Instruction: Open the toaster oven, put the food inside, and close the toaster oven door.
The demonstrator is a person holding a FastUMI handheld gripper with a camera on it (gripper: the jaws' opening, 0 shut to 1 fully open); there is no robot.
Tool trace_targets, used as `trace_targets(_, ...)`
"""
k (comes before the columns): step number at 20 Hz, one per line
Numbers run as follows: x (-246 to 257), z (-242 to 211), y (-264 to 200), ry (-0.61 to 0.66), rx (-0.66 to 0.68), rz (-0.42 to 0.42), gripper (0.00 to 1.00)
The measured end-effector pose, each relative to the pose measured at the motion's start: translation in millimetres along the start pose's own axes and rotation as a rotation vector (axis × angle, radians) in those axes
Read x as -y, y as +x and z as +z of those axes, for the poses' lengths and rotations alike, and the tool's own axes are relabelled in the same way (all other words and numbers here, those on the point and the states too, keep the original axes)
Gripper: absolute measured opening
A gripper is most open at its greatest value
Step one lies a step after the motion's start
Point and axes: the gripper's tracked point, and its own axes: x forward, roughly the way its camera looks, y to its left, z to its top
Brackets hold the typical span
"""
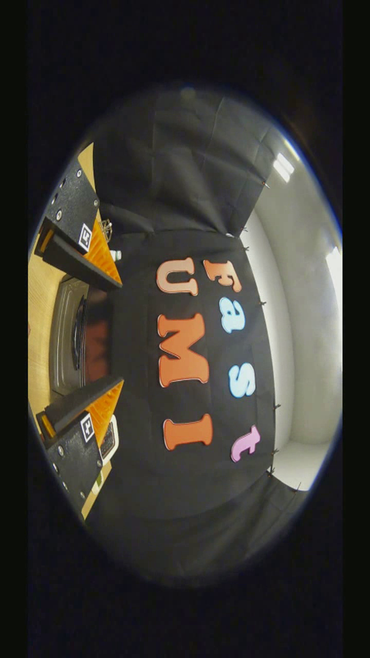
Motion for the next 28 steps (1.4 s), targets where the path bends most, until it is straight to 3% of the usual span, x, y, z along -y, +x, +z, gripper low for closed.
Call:
trace_targets(6, 9.1, -41.7, 37.5, -0.040, -0.084, -0.042, 0.98)
trace_targets(15, 9.0, -105.3, 85.7, 0.002, -0.195, -0.052, 0.98)
trace_targets(20, 9.1, -123.9, 86.1, -0.031, -0.233, -0.068, 0.99)
trace_targets(24, 4.5, -126.7, 74.1, -0.061, -0.218, -0.054, 0.93)
trace_targets(28, -2.1, -131.3, 55.3, -0.032, -0.242, -0.010, 0.80)
